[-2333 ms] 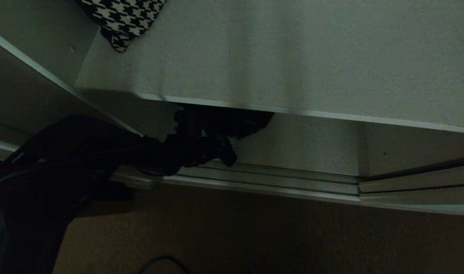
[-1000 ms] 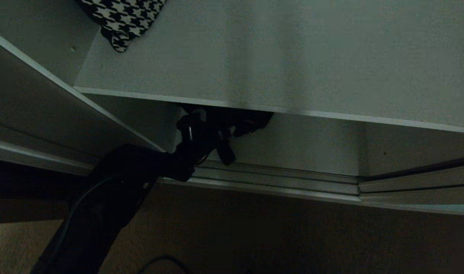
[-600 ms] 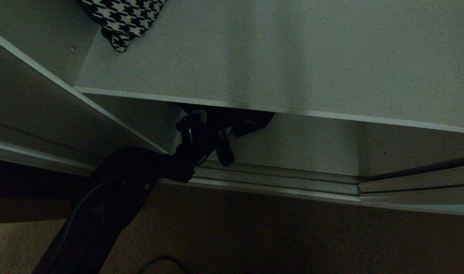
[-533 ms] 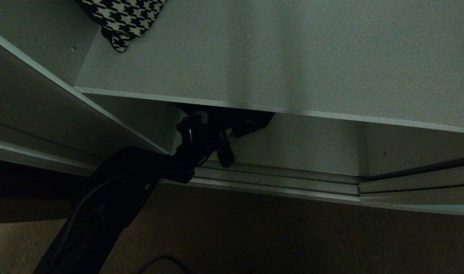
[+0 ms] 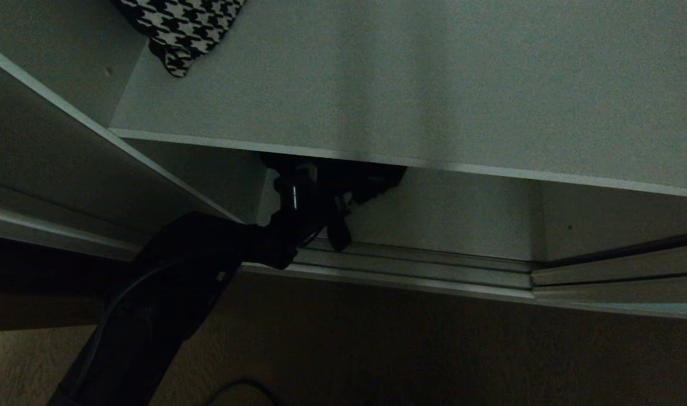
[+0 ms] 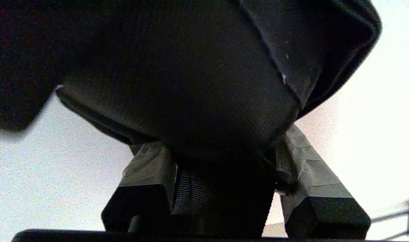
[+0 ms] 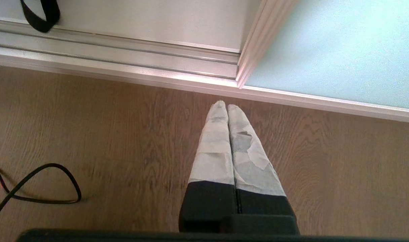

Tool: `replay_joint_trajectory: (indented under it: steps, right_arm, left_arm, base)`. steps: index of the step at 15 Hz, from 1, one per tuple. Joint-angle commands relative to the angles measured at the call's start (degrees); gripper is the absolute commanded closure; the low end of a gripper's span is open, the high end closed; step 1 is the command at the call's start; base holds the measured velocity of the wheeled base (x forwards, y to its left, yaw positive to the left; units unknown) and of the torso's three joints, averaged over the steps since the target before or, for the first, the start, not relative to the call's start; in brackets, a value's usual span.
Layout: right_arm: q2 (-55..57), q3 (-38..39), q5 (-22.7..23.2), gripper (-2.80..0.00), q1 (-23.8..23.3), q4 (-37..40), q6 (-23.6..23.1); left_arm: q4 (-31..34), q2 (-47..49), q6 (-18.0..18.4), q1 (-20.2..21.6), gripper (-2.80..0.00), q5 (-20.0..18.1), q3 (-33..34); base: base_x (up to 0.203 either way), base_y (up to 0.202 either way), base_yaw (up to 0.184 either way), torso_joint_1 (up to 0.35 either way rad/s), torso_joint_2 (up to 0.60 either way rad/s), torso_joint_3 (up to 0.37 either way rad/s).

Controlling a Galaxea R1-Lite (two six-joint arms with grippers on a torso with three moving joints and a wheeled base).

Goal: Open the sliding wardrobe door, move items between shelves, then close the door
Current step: Place the bag on the higher shelf

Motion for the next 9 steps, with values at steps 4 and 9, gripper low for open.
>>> replay_joint_trajectory:
  steps: [4,9]
  right_arm:
    - [-0.01,0.0,0.01,0.0,0.0,-0.04,0.02]
    - [-0.01,0.0,0.01,0.0,0.0,-0.04,0.02]
  left_arm:
    - [4.03,-11.81,-0.63,-1.31,0.0,1.53,12.86]
    - [3.82,-24.55,-1.98,-5.68,0.0,1.97,33.08]
  base:
    - [0.0,0.0,0.0,0.0,0.0,0.0]
    - [0.0,0.0,0.0,0.0,0.0,0.0]
